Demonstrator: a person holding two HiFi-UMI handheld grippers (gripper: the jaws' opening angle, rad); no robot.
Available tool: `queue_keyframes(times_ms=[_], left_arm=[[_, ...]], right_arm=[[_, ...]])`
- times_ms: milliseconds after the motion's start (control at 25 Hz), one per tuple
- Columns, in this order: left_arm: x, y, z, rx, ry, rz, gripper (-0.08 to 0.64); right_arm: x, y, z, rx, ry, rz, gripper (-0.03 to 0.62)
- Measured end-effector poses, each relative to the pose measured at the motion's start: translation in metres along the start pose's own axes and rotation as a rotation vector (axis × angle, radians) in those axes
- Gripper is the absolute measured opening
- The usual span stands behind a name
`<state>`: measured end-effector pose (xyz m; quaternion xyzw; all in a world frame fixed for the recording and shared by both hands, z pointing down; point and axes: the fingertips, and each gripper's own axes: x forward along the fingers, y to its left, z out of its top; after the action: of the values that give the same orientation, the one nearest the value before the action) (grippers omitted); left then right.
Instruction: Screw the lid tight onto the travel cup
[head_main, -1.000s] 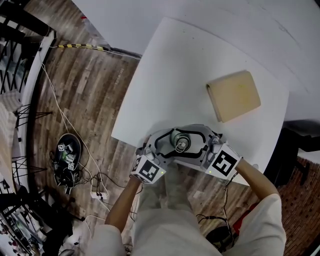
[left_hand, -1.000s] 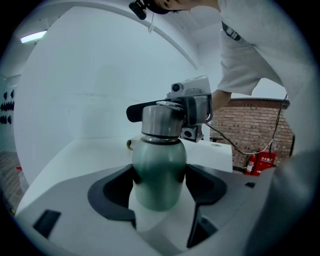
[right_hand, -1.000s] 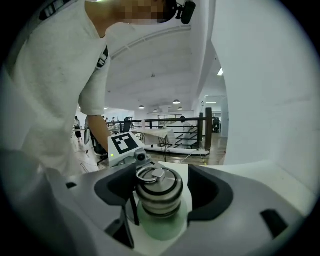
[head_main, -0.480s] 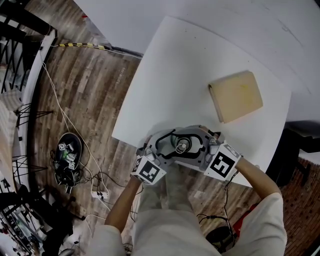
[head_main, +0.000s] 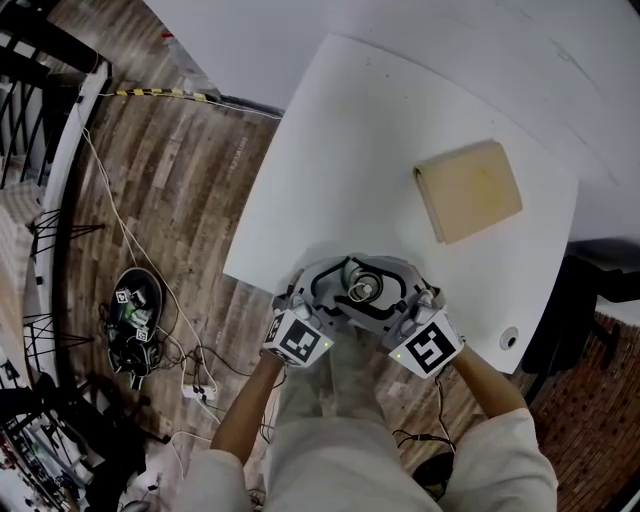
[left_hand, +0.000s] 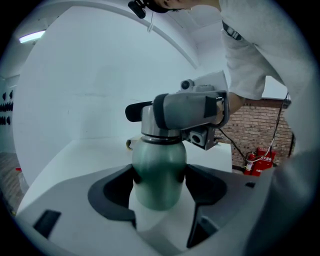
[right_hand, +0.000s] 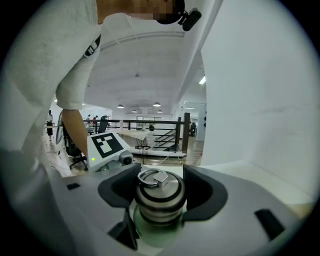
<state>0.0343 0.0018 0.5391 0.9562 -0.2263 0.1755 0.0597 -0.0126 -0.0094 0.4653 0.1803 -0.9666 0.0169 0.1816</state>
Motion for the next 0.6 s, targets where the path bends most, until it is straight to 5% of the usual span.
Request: queue_keyframes(times_ms=[600], left_arm=[[0.000, -0.001, 0.002, -0.001, 0.000, 0.013, 0.327]], right_arm=[[-0.006, -0.025, 0.000, 0.157, 0.024, -0.558, 0.258]])
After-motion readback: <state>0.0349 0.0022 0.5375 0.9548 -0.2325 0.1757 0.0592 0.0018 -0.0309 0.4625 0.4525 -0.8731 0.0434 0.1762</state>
